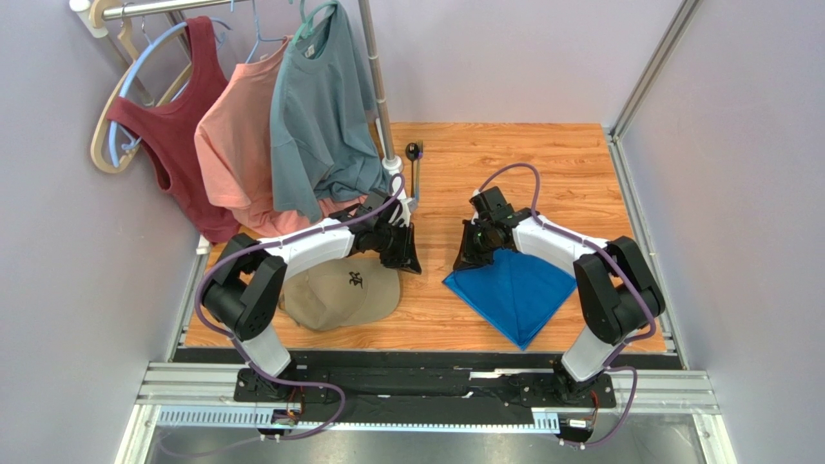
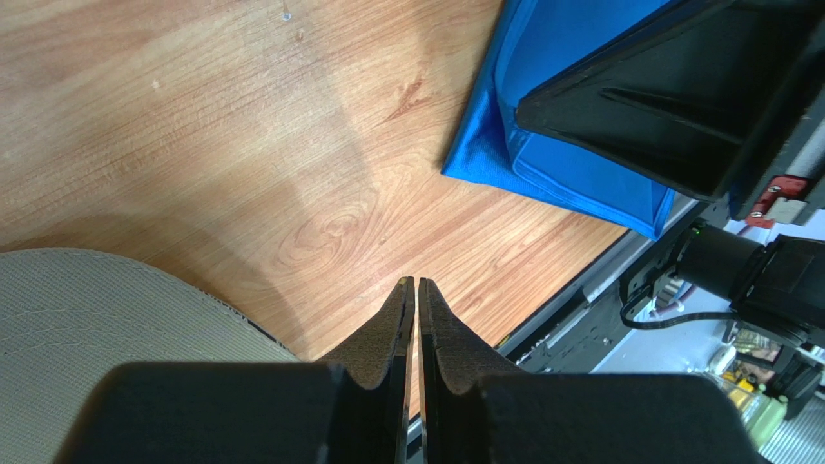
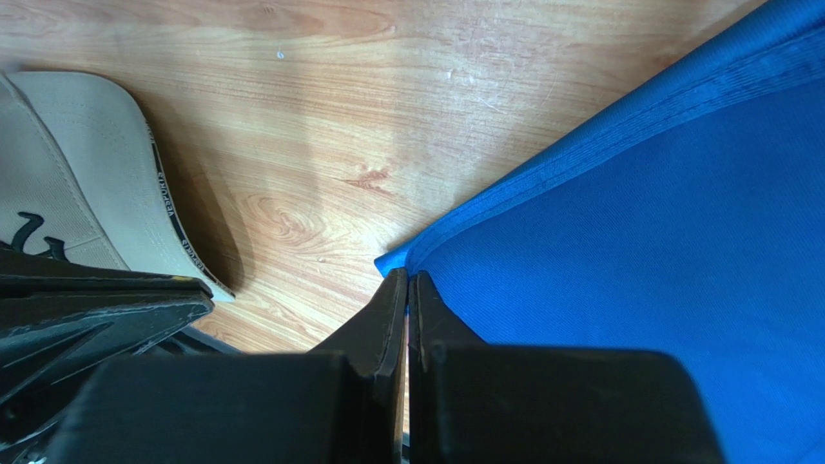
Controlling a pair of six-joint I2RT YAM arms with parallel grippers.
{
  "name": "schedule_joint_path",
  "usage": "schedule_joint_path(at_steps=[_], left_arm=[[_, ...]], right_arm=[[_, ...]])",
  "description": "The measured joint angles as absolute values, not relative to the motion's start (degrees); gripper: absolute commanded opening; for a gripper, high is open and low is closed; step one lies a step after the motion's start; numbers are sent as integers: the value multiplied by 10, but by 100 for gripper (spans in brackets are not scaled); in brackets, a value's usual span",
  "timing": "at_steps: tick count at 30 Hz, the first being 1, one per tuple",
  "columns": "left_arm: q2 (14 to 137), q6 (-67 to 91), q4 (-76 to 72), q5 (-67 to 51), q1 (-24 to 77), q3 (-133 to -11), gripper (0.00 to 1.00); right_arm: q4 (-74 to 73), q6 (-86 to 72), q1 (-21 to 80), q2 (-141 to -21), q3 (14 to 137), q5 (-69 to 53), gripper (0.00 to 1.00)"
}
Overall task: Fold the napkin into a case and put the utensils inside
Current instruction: Fold the top corner of the square-folded napkin at the center of the board.
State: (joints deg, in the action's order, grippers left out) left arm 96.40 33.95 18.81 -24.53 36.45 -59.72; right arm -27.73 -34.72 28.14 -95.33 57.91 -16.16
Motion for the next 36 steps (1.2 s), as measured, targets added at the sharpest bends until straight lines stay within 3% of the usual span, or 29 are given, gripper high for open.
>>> schedule_joint_path(at_steps=[25,27,34,36], left_arm=[[962,341,173,-269,364,-597,12],[962,341,173,-271,364,-597,13],[966,342,173,-278,364,-602,20],[970,342,172,-283,364,-610,20]], right_arm=[[-279,-322,295,-959,565,-169,1],[-279,-321,295,-961,565,-170,6],[-278,-319,296,-963,565,-181,43],[-279,-318,296,-962,565,-182,46]])
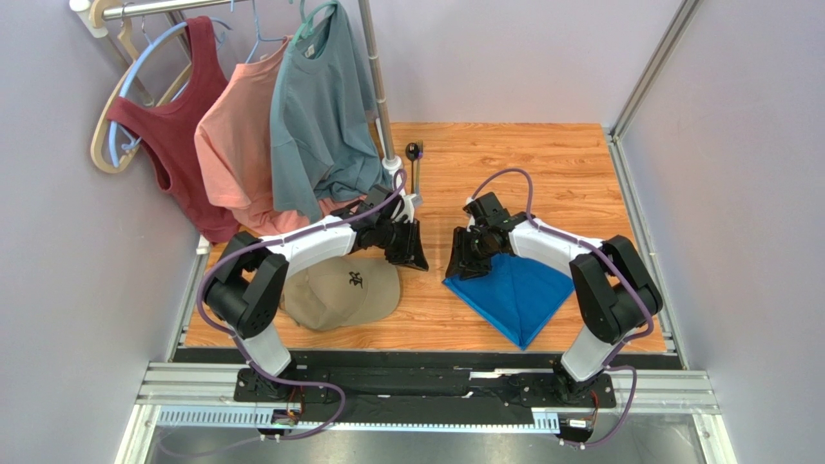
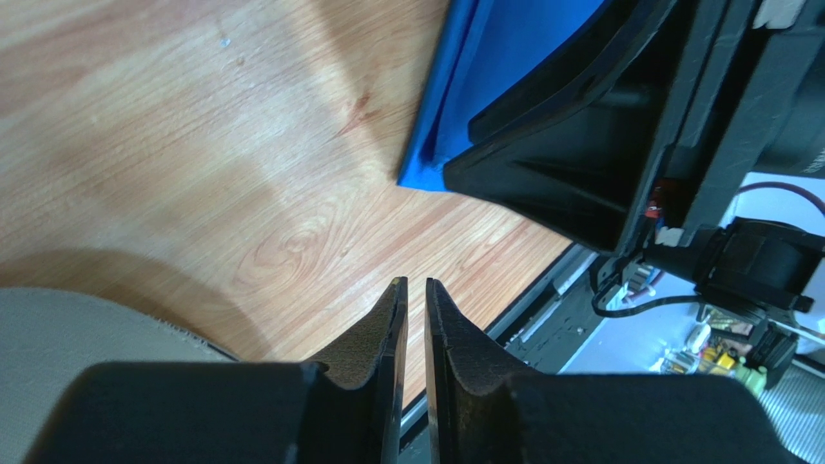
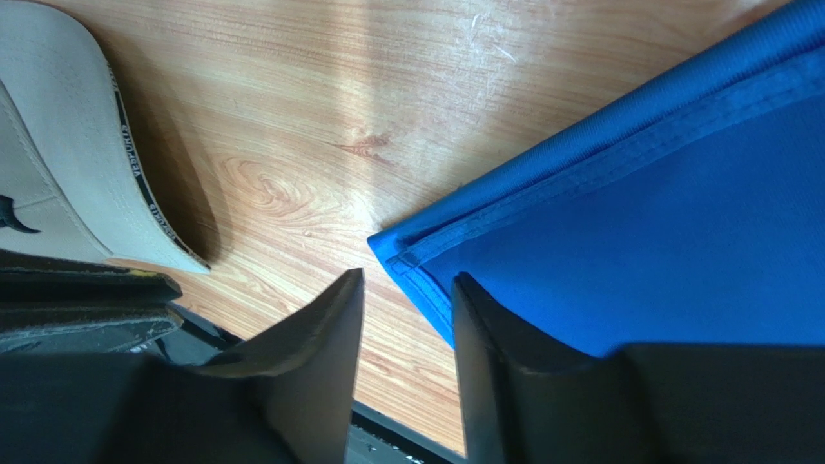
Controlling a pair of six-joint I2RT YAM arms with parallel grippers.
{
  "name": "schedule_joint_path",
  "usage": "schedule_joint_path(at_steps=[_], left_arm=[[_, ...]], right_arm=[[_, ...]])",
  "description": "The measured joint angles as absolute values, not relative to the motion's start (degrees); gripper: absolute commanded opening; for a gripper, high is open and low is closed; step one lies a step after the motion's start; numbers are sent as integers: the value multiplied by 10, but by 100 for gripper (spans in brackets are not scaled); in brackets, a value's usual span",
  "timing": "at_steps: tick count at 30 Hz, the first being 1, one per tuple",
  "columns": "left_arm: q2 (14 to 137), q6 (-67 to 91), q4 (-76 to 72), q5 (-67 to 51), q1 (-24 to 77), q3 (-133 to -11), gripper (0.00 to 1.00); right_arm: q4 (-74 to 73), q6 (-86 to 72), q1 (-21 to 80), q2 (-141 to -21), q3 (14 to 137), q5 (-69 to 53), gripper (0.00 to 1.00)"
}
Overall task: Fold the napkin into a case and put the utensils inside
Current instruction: Fold the top corner of the square-folded napkin at the center of the board, then smooth out the upper triangle-folded napkin at the center of the board.
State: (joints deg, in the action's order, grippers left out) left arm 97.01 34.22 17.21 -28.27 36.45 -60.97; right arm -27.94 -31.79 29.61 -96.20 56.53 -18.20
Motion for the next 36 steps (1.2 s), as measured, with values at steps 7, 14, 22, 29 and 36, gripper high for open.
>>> schedule_joint_path(at_steps=[7,14,22,29,36], left_arm=[[1006,357,152,-309,378,-659,15],[1109,380,113,-328,416,-742,11],[1168,390,108,-327,424,-755,11],[1168,389,98,-325,423,-743,11],[1167,393,86,-330,423,-698,10]], right_arm=[[-300,-311,261,-905,566,-183,42],[-301,-277,141,-874,566,-194,21],[-293,-254,100,-937,586,-226,17],[-279,-252,89,-955,586,-249,17],[-269,-252,82,-959,589,-260,20]])
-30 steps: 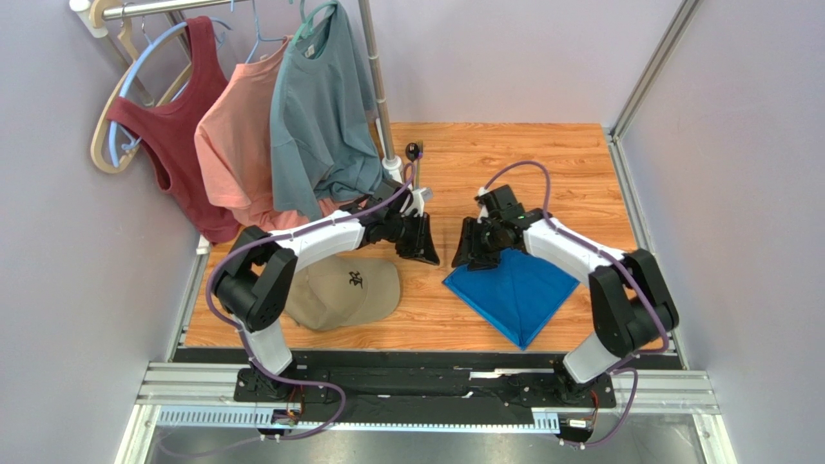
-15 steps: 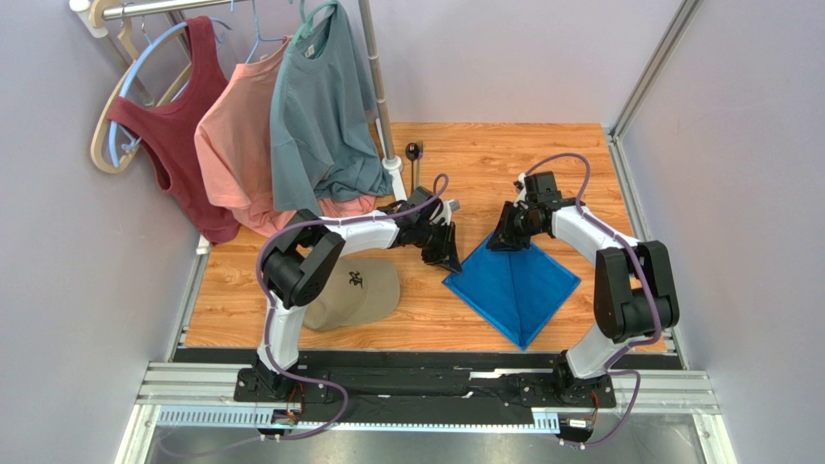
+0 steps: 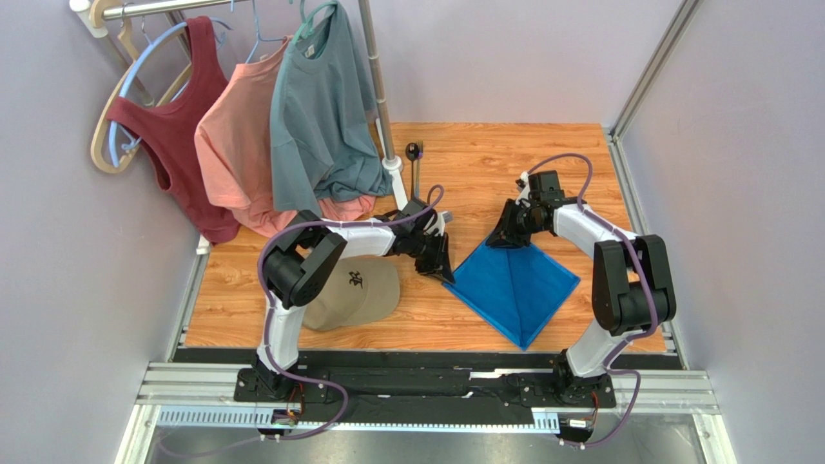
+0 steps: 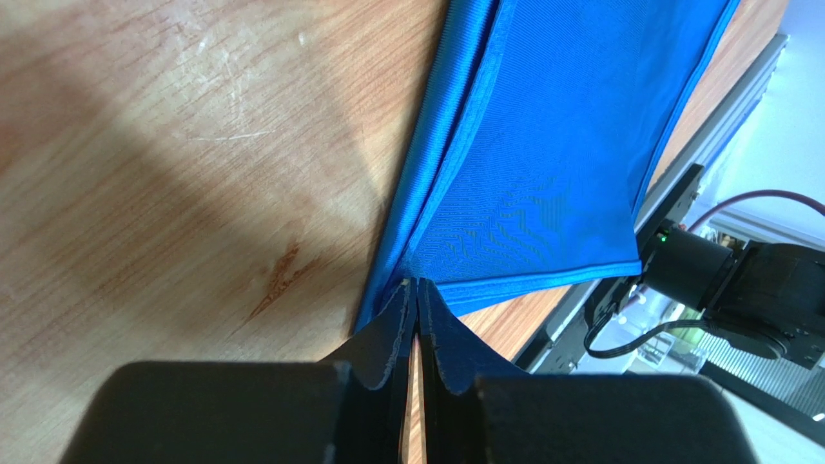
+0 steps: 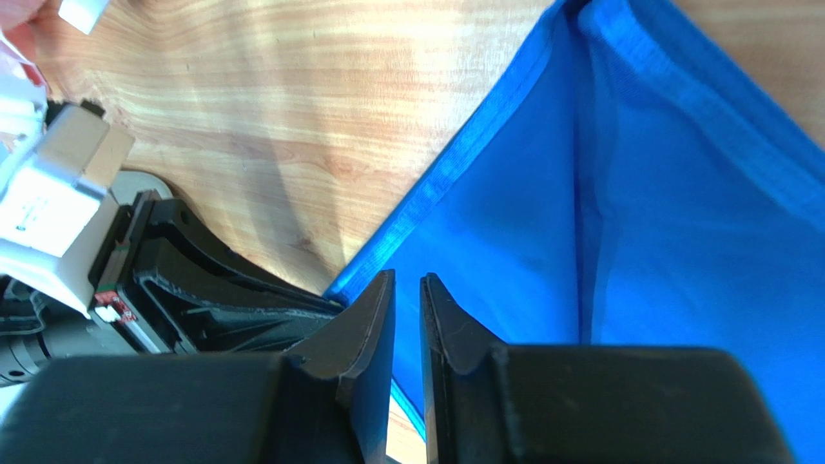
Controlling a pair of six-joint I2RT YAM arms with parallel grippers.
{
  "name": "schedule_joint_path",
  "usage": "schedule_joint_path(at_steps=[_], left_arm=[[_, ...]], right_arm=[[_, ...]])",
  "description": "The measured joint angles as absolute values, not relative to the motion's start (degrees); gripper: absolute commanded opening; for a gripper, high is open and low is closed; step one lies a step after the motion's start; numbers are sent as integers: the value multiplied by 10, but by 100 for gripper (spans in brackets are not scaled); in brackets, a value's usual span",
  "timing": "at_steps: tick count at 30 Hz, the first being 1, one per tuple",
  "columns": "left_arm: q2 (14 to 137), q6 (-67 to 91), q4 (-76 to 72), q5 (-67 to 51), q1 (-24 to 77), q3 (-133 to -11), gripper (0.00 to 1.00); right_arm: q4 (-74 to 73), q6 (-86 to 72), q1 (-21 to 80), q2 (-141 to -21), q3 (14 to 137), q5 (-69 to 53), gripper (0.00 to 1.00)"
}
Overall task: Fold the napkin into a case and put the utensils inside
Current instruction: Smooth out the upper triangle-folded napkin at the center of the board.
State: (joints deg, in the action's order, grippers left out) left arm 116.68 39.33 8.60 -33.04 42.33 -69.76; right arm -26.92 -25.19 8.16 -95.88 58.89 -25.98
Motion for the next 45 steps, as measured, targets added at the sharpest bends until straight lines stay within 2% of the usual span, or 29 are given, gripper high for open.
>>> schedule_joint_path(at_steps=[21,32,45], left_arm=[[1167,396,74,-335,423,-693,9],[1167,395,79,-324,423,-699,7],[1186,391,100,-319,411,-735,6]], right_arm=[[-214,-254,27,-1058,625,-301,22],[-175,-262,-18,-1141,665,-395,25],[-173,-263,-47,-1215,786,-407,31]])
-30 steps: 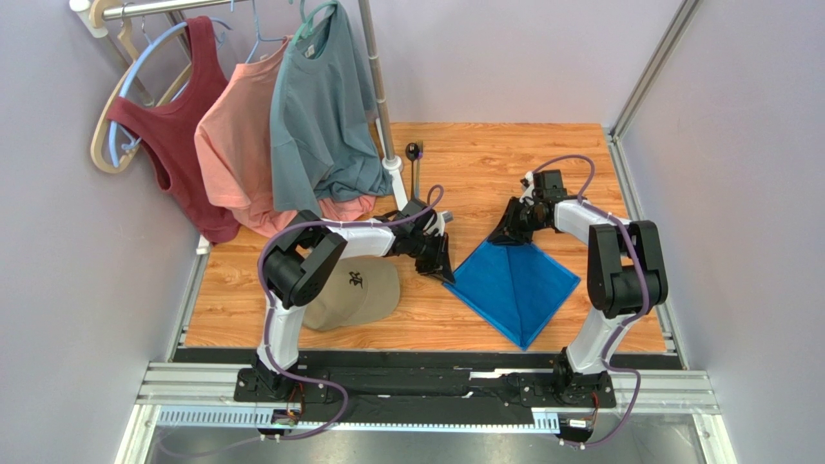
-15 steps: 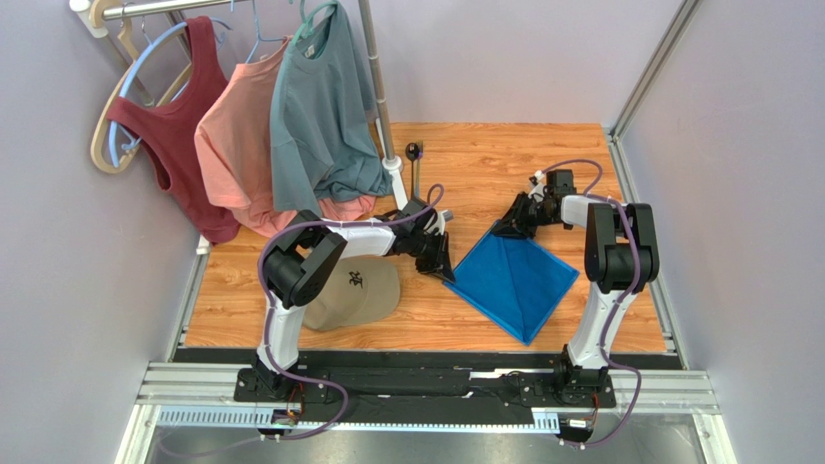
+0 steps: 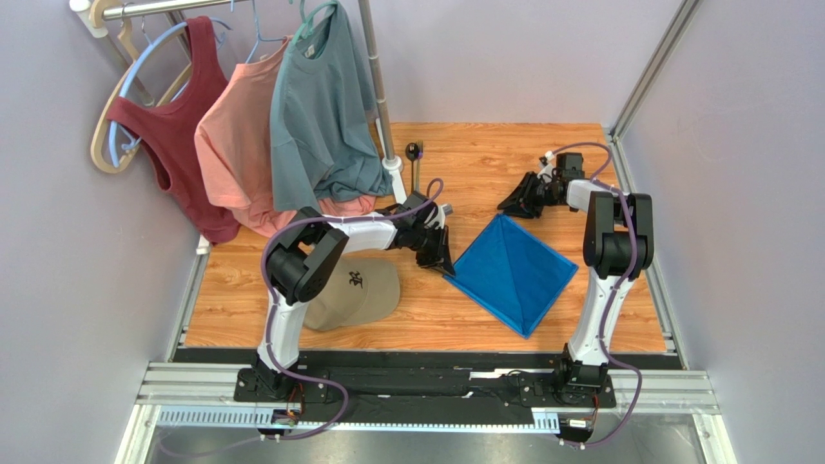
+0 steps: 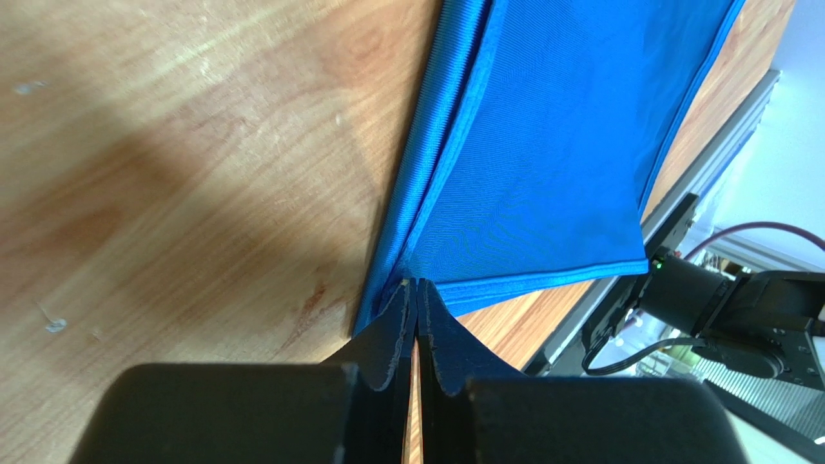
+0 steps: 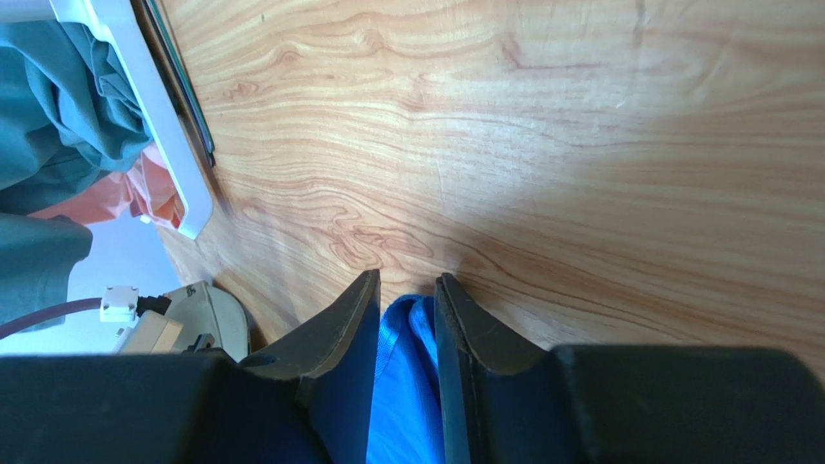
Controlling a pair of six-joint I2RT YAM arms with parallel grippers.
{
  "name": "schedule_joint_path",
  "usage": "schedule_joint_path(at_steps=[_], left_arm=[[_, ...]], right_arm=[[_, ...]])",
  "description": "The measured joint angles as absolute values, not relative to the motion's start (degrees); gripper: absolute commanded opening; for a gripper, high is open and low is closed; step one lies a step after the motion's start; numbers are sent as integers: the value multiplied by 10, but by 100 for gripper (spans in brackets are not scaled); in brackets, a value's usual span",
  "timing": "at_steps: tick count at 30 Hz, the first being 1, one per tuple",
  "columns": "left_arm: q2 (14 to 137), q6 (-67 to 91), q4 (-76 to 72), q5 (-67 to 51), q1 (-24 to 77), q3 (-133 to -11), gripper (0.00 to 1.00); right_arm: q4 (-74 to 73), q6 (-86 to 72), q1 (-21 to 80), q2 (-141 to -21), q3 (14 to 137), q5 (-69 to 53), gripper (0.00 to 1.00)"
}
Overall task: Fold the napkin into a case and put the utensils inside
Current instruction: Smooth out the upper triangle-folded napkin at the center of the board.
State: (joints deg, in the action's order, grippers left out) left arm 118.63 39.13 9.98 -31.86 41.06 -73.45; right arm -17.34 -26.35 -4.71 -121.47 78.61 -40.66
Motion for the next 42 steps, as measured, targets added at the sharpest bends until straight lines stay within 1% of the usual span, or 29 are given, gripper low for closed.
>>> schedule_joint_path(at_steps=[4,7,11,14,17,26,29,33,39,42], left_arm=[[1190,390,109,-319,408,-742,6],[1190,388,111,-318,408,-744,5],[1191,387,111,-319,408,-744,5],[1191,387,111,-319,408,-744,5],[1191,387,113,-319,408,-745,5],[1191,386,113,-319,408,-745,4],[1191,386,113,-319,408,-745,2],[1191,387,113,-318,408,-745,0],[1191,387,111,-316,407,-745,0],[1192,387,113,-316,407,-748,0]], right_arm=[[-185,-260,-47,-1204,788,-389,34],[-194,-257,-47,-1149,742,-374,34],[-179,-262,-43,-1070,679,-382,36],[-162,-268,-34,-1053,657,-395,36],[-139,-277,-17,-1068,644,-401,40],[-77,-297,-8,-1148,642,-442,41],[-63,-307,-17,-1173,662,-474,42],[-72,-303,-31,-1190,694,-475,42],[-93,-302,-53,-1238,766,-491,43],[-104,-301,-54,-1248,792,-480,43]])
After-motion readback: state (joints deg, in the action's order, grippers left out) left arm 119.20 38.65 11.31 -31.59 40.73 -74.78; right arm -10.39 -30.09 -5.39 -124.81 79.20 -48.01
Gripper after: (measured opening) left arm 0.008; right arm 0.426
